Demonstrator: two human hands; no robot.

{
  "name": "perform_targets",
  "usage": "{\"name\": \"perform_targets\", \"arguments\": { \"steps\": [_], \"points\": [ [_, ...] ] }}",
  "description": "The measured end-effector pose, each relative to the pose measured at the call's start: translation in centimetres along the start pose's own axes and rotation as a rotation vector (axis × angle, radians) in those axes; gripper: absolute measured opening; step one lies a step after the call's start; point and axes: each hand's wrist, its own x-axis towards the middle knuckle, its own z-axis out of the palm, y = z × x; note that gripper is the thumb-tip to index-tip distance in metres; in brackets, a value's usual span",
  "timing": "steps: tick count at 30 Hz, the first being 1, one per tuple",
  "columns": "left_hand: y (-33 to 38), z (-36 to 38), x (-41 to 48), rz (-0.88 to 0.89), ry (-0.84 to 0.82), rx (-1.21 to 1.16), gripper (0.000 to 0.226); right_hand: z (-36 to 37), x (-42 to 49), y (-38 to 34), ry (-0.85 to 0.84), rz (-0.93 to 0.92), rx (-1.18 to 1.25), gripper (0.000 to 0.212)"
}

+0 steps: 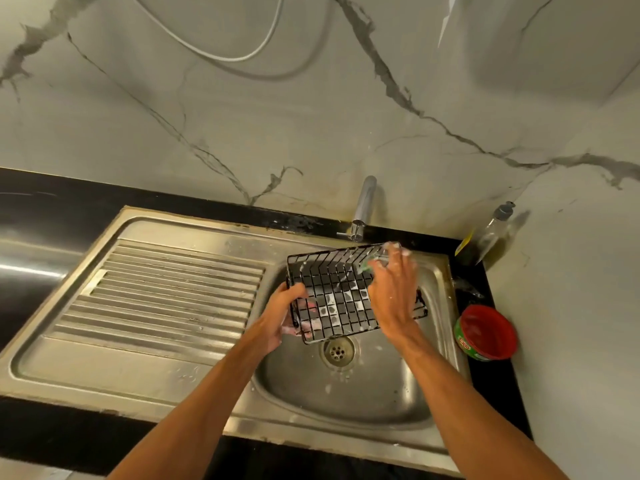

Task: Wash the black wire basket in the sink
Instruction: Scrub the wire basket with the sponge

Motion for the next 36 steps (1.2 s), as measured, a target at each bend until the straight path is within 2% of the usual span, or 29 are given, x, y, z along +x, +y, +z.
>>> {"name": "perform_targets", "arguments": {
  "steps": [1, 2, 5, 6, 10, 11, 14, 15, 18, 20, 22, 23, 24, 26, 28, 30, 33, 34, 36],
  "points": [
    [-0.1, 0.6, -0.1, -0.006, -0.005, 0.011, 0.047, 0.3, -0.4, -0.2, -0.057, -0.042, -0.012, 0.035],
    [-0.2, 1.2, -0.2, -0.018, -0.011, 0.014, 0.045, 0.5, -0.5, -0.1, -0.123, -0.004, 0.017, 0.032],
    [-0.3, 2.8, -0.3, -0.059, -0.033, 0.014, 0.038, 1.1, 0.0, 0.2, -0.224, 0.36, 0.251, 0.021],
    [-0.4, 3.0, -0.2, -0.068, -0.028, 0.016, 0.038, 1.4, 0.0, -0.1, -0.256, 0.394, 0.317, 0.018],
    [-0.6, 3.7, 0.0, -0.094, -0.046, 0.027, 0.037, 1.7, -0.6, -1.8, -0.504, 0.108, 0.462, 0.017],
    [-0.9, 3.6, 0.3, -0.096, -0.052, 0.034, 0.036, 1.5, -0.3, -1.5, -0.489, 0.114, 0.454, 0.018],
    [-0.8, 3.8, 0.4, -0.096, -0.065, 0.026, 0.041, 1.4, 0.2, -0.7, -0.298, 0.293, 0.422, 0.017],
    [-0.7, 3.9, 0.6, -0.091, -0.077, 0.031, 0.043, 1.5, 0.1, -1.2, -0.304, 0.262, 0.428, 0.015],
    [-0.3, 4.6, 0.3, -0.065, -0.063, 0.037, 0.043, 2.2, -1.0, -3.2, -0.467, 0.031, 0.424, 0.011],
    [-0.3, 4.8, 0.5, -0.055, -0.048, 0.051, 0.05, 2.1, -0.6, -3.3, -0.489, 0.043, 0.471, 0.013],
    [-0.4, 4.6, 1.0, -0.064, -0.056, 0.031, 0.064, 2.1, 0.0, -3.1, -0.421, 0.096, 0.501, 0.013],
    [-0.4, 4.6, 1.1, -0.058, -0.057, 0.022, 0.064, 2.1, 0.0, -3.3, -0.413, 0.092, 0.495, 0.014],
    [-0.3, 4.6, 1.1, -0.05, -0.052, 0.011, 0.062, 2.1, -0.3, -3.8, -0.436, 0.067, 0.489, 0.015],
    [-0.6, 4.4, 1.5, -0.045, -0.031, 0.008, 0.076, 2.3, -1.1, -4.5, -0.544, 0.059, 0.483, 0.018],
    [-0.7, 4.2, 1.5, -0.053, 0.002, -0.016, 0.094, 2.4, -1.4, -4.3, -0.687, 0.171, 0.545, 0.015],
    [-1.0, 4.0, 1.9, -0.051, 0.027, -0.037, 0.098, 1.8, -0.7, -4.0, -0.737, 0.462, 0.789, 0.014],
    [-1.2, 4.3, 1.8, -0.022, 0.067, -0.033, 0.102, 0.9, 1.3, -4.6, -0.472, 1.099, 1.37, 0.026],
    [-1.2, 4.5, 1.4, -0.013, 0.07, -0.028, 0.104, 0.7, 2.0, -5.1, -0.378, 1.235, 1.529, 0.029],
    [-1.5, 4.7, 1.3, -0.004, 0.066, -0.04, 0.11, 0.3, 2.4, -6.0, -0.319, 1.329, 1.692, 0.026]
  ]
}}
